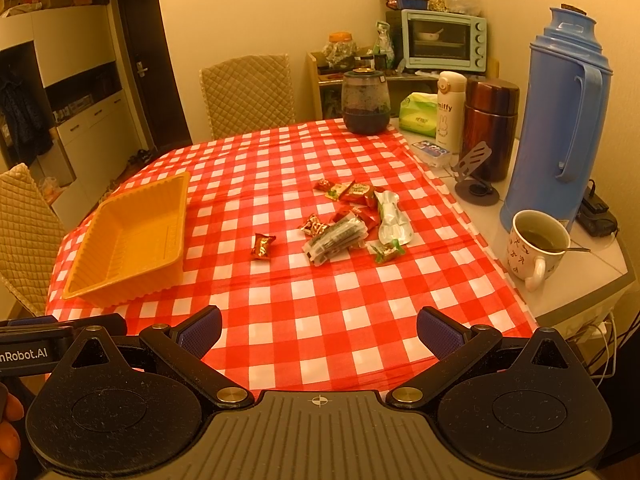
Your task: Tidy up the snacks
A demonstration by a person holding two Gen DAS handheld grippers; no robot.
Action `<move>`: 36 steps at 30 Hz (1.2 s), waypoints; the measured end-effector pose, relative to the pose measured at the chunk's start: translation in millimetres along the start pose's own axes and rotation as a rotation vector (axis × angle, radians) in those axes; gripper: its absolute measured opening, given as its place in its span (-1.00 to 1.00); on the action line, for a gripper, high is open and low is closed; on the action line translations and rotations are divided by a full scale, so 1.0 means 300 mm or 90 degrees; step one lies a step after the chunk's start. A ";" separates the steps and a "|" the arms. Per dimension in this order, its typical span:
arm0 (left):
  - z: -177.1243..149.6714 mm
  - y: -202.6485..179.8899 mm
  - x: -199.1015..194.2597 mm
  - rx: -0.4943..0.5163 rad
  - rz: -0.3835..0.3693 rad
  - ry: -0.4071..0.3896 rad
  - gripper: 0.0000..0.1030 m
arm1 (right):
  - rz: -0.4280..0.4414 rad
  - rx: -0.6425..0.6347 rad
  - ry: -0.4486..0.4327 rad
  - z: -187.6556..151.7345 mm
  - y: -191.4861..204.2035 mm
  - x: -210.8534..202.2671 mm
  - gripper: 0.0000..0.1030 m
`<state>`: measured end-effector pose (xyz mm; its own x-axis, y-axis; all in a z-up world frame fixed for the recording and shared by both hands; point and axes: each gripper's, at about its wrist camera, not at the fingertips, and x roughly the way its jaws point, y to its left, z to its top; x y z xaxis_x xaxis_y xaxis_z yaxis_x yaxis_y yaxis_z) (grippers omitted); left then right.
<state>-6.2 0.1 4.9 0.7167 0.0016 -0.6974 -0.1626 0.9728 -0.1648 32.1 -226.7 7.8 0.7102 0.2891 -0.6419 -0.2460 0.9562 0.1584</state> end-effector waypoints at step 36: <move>0.034 -0.007 0.055 0.000 -0.004 0.003 0.99 | -0.008 0.016 -0.007 0.016 -0.036 0.049 1.00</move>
<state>12.9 0.5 0.9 0.7149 -0.0052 -0.6992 -0.1583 0.9728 -0.1691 48.4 -232.7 0.2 0.7201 0.2776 -0.6359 -0.2211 0.9605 0.1690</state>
